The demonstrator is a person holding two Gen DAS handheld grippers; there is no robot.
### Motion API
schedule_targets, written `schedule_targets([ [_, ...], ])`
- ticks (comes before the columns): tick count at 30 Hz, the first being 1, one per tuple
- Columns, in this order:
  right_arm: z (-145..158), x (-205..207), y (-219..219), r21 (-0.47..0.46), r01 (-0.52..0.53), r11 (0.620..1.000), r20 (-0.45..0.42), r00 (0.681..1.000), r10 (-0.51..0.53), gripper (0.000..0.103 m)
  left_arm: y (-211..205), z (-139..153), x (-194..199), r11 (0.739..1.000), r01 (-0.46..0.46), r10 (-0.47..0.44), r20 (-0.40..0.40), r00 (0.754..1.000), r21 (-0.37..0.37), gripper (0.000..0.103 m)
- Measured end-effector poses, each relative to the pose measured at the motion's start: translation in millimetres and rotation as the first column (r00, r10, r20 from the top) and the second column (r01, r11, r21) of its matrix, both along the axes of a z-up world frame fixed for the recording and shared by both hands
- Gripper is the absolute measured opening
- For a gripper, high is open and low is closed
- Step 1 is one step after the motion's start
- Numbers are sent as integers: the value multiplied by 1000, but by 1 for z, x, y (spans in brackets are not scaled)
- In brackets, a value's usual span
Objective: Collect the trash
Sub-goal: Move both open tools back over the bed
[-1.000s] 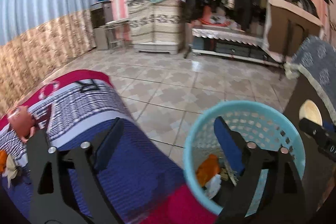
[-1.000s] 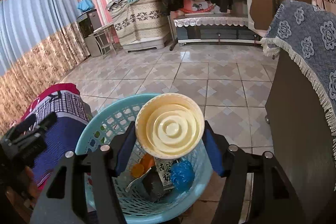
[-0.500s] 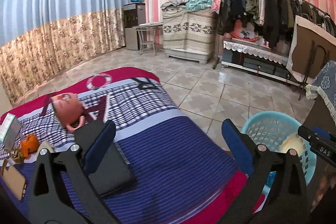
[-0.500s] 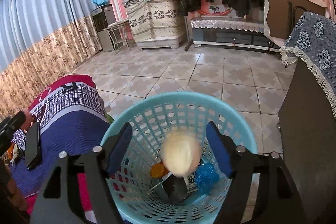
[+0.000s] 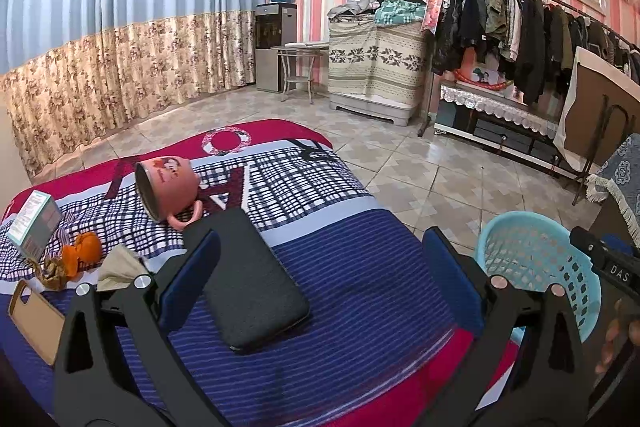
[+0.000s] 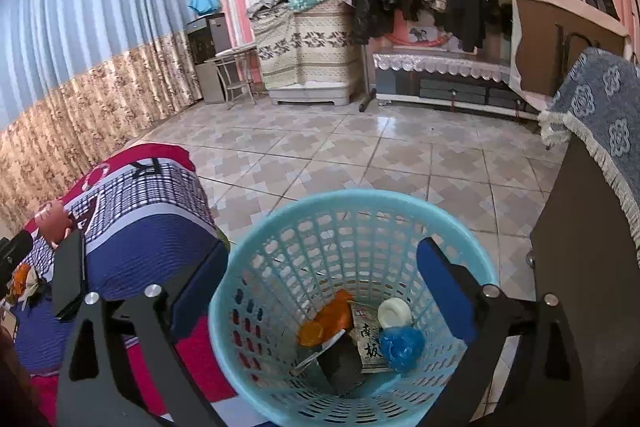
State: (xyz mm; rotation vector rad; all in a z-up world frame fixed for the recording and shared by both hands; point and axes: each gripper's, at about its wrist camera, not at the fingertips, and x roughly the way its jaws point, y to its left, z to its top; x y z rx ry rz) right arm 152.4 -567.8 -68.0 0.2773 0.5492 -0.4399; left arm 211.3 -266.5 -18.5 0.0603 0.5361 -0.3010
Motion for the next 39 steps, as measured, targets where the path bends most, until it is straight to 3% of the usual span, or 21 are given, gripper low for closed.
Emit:
schedule_targets([
  [14, 12, 17, 65, -51, -159, 986, 0, 987, 159, 96, 89, -2, -24, 993, -117, 117, -1, 993, 26, 97],
  [23, 13, 30, 134, 22, -359, 933, 39, 933, 358, 97, 158, -15, -28, 976, -211, 213, -28, 977, 52, 97],
  [28, 12, 40, 169, 26, -366, 930, 4, 931, 366, 97, 192, -25, -32, 964, -260, 263, -48, 964, 62, 97],
  [33, 10, 43, 198, 52, -439, 897, -13, 898, 440, 97, 218, -28, -34, 952, -301, 304, -56, 951, 48, 97],
  [39, 9, 44, 222, -29, -436, 900, -14, 900, 435, 97, 239, -36, -35, 942, -329, 333, -64, 941, 62, 97],
])
